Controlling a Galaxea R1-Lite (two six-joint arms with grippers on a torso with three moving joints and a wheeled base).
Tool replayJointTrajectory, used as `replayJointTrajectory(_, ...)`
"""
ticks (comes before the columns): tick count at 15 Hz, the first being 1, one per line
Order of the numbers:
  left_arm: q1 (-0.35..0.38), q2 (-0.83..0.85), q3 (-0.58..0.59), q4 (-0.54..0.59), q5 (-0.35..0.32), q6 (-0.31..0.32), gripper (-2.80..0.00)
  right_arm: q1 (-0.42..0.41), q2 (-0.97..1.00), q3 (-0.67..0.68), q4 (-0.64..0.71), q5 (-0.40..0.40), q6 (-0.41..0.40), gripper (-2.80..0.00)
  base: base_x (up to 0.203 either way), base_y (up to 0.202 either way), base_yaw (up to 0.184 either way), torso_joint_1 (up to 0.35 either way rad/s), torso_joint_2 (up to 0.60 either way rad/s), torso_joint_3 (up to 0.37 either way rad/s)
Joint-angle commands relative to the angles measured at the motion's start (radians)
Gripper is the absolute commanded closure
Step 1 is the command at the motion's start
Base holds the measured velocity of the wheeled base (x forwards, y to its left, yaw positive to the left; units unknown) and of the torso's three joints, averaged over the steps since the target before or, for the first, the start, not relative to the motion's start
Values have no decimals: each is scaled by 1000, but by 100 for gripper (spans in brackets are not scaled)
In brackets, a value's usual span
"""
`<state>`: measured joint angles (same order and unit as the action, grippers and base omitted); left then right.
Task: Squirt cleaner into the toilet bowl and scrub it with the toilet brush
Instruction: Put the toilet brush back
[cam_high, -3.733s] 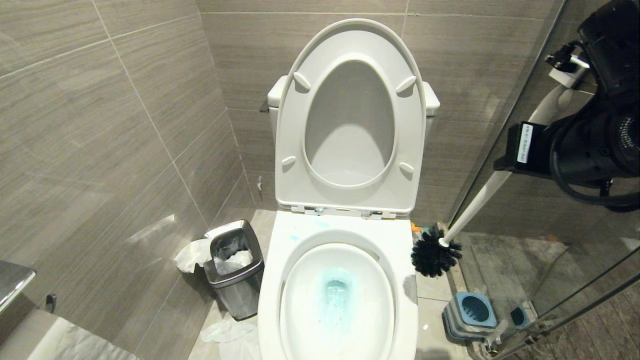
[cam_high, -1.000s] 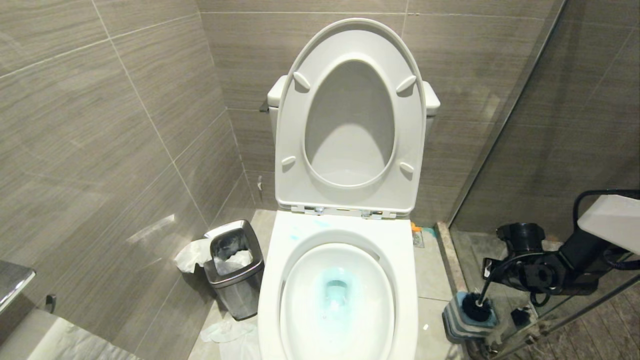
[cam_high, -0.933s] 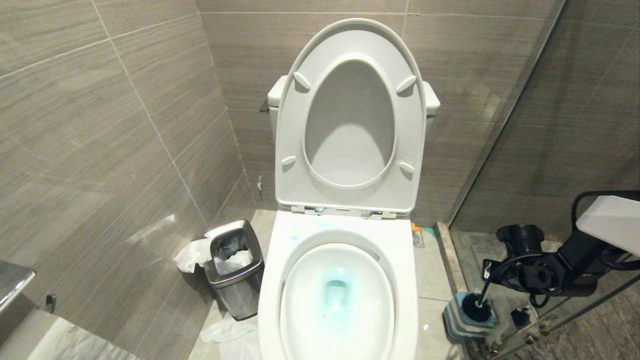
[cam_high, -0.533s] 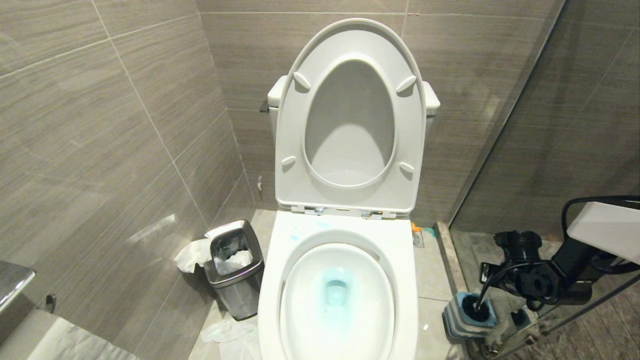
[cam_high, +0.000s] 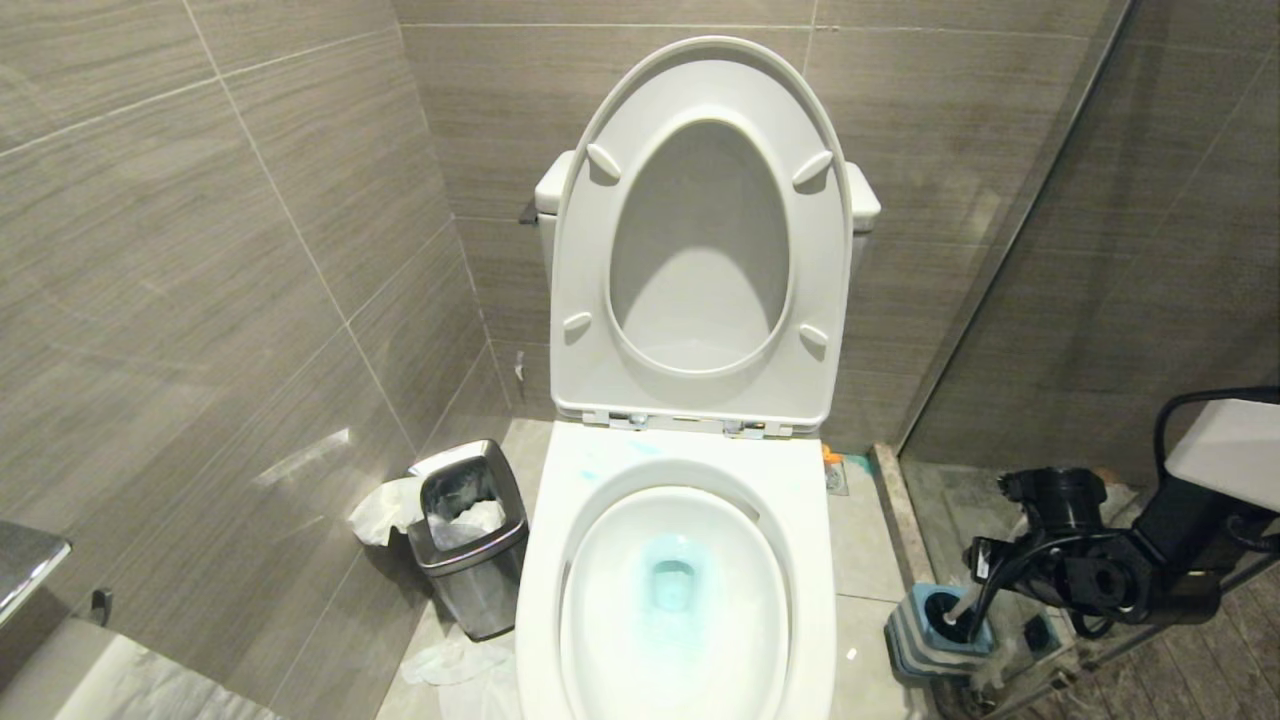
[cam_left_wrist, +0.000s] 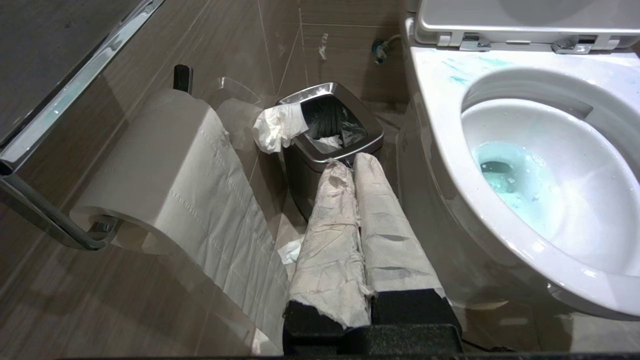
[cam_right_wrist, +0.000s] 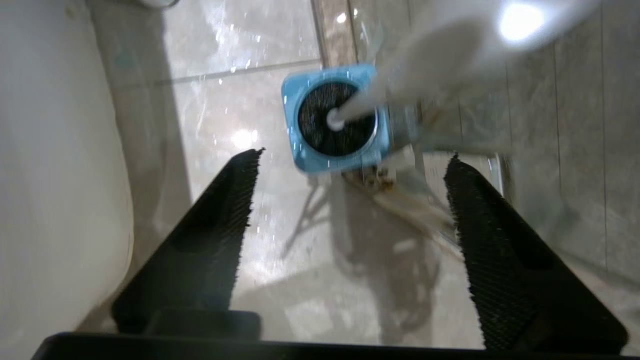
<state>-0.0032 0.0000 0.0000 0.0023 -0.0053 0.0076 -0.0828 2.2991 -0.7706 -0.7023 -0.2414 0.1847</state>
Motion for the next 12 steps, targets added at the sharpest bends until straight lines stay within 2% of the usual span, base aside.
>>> replayJointTrajectory(1, 0, 0, 0, 0, 1, 0, 0, 9, -104, 105, -19, 11, 3, -280, 0, 0, 0, 0, 0, 0)
replayJointTrajectory(4, 0, 0, 0, -1, -1, 0, 0, 24, -285, 255, -85, 61, -1, -280, 0, 0, 0, 0, 0, 0)
replayJointTrajectory(5, 0, 0, 0, -1, 1, 0, 0, 29, -352, 284, -98, 75, -10, -185, 0, 0, 0, 0, 0, 0)
replayJointTrajectory(6, 0, 0, 1, 0, 0, 0, 0, 33, -416, 305, -111, 84, -31, 0, 0, 0, 0, 0, 0, 0)
replayJointTrajectory(8, 0, 0, 0, 0, 0, 0, 0, 39, -530, 324, -127, 92, -76, 0, 0, 0, 0, 0, 0, 0)
replayJointTrajectory(12, 0, 0, 1, 0, -1, 0, 0, 45, -759, 342, -126, 96, -115, 0, 0, 0, 0, 0, 0, 0)
